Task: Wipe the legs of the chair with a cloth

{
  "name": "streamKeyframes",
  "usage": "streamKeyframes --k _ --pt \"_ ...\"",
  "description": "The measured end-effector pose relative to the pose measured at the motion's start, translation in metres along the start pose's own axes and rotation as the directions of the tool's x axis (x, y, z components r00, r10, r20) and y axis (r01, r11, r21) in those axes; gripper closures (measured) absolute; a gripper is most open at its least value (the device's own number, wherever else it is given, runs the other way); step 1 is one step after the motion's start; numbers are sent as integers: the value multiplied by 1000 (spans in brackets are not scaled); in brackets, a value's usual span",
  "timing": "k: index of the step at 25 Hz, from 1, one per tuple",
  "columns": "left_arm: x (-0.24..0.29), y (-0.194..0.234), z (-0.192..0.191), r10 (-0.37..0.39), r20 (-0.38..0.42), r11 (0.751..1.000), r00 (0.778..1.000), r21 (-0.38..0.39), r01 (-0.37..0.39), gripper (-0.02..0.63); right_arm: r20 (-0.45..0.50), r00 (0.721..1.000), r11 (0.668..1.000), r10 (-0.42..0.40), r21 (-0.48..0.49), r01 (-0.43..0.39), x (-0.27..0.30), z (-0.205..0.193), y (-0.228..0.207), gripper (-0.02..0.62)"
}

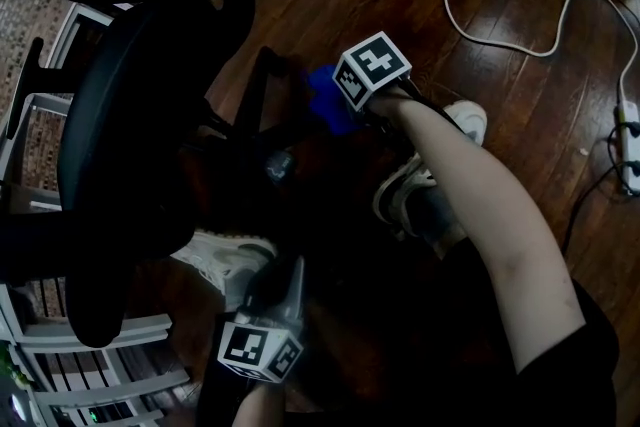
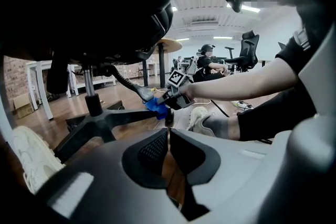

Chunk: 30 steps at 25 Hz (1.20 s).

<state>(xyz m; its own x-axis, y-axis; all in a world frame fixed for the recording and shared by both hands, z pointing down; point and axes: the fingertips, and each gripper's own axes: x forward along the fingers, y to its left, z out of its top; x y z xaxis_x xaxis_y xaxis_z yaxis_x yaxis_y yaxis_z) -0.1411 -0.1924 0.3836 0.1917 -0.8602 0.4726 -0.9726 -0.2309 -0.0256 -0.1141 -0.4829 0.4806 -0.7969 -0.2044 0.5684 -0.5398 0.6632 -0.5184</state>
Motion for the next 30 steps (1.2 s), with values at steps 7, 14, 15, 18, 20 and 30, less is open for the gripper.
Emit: streamKeyframes --k 7,14,15,18,20,30 --pt "-3 -1 -7 1 -16 1000 1000 -4 -1 594 6 999 999 -32 35 32 -18 -4 -29 505" --pt "-2 -2 -14 -2 -23 1000 1000 -19 2 594 21 998 994 -60 89 58 -35 -7 -55 505" --pt "-2 -3 -15 -4 -24 1000 1000 -20 4 594 25 998 994 -64 93 62 -36 -7 -58 505" --pt "-2 -3 -19 -11 -29 1000 1000 -20 10 594 37 996 991 -78 113 73 -39 -7 -65 505" --pt "-3 -2 -22 -8 -31 1000 999 -25 8 594 44 995 989 -88 127 82 -41 -7 -69 505" --pt "-4 1 -26 -7 -23 999 1000 -46 6 594 180 979 966 -92 255 44 -68 6 -81 506"
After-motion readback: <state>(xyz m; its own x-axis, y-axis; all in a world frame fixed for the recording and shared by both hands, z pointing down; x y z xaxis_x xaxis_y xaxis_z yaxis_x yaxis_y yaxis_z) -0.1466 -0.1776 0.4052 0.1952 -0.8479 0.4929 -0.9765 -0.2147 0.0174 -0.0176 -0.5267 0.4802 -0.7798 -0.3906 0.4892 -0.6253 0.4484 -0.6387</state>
